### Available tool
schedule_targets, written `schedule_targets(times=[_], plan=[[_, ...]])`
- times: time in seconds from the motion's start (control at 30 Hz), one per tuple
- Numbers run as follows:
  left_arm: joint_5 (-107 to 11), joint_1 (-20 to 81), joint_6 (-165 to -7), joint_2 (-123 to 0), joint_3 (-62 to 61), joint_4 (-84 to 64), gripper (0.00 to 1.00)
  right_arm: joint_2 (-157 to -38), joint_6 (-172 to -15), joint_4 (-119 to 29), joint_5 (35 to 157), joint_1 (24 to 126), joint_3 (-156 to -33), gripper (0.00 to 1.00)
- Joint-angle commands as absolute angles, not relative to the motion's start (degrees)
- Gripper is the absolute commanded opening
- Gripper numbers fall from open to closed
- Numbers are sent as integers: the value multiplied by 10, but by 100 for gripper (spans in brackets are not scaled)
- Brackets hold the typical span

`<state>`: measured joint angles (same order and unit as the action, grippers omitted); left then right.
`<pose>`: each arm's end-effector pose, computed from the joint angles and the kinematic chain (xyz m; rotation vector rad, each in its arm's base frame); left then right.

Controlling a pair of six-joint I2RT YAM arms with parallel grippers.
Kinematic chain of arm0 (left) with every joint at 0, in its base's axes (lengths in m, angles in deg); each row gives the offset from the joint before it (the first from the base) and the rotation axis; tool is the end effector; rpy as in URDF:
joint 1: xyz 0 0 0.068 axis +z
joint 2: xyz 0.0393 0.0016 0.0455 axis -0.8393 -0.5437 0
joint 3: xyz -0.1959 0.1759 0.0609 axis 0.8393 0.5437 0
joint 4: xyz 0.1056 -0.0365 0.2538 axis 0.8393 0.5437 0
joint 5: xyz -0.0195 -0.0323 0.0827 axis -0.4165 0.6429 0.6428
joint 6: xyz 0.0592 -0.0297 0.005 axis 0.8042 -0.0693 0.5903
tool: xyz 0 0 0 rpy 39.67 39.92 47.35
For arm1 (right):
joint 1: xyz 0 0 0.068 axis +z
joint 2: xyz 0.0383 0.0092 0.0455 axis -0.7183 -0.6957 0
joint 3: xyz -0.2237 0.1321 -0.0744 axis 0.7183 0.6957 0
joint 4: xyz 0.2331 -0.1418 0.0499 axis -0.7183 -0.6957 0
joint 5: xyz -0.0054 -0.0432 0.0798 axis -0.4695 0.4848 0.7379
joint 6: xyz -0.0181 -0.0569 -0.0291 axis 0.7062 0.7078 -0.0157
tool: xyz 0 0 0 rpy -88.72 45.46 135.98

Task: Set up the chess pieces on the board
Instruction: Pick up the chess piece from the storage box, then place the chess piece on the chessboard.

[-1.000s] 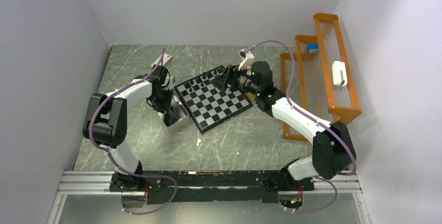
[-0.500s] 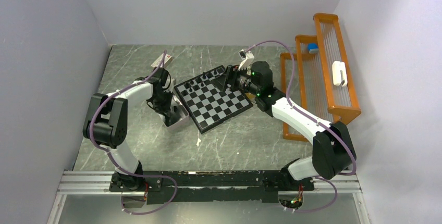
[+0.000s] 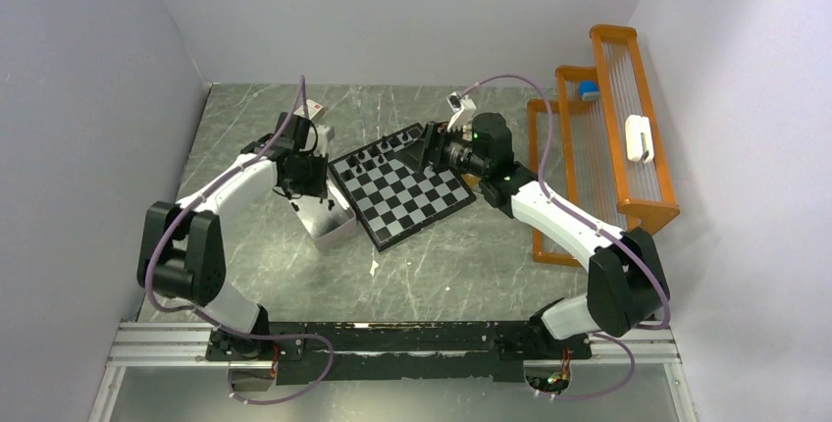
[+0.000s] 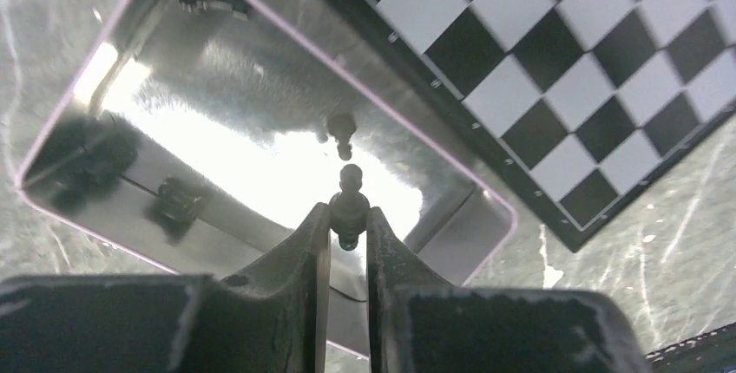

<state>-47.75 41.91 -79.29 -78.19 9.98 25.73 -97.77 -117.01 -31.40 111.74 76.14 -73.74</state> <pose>0.3258 -0.0960 0.1816 0.2899 2.6868 -0.2978 0.3015 0.1995 0.2823 -0.3111 1.8960 1.0923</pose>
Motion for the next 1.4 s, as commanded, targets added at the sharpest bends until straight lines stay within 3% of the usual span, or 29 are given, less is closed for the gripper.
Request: schedule_targets(times=[0.0,0.23,0.47,0.83,1.07,1.37], plan=[[-520,410,-773,-731,95,200,11,-994,-1190,-320,1164,762,-769,69],[-567,391,-753,-657,134,133,13,-1059,-1174,-372,1228,776,-825,55],[-586,370,-780,-631,144,111,13,-1071,-1176,-337,1248,794,-819,56],[-721,370,-1140,-604,154,20,11,-1008,-1129,-15,1131,834,-637,62],[-716,370,-1219,-564,161,-10,10,-1006,-1070,159,1029,904,-564,64],[-734,370,-1274,-539,191,-63,9,-1009,-1070,202,943,934,-557,58]])
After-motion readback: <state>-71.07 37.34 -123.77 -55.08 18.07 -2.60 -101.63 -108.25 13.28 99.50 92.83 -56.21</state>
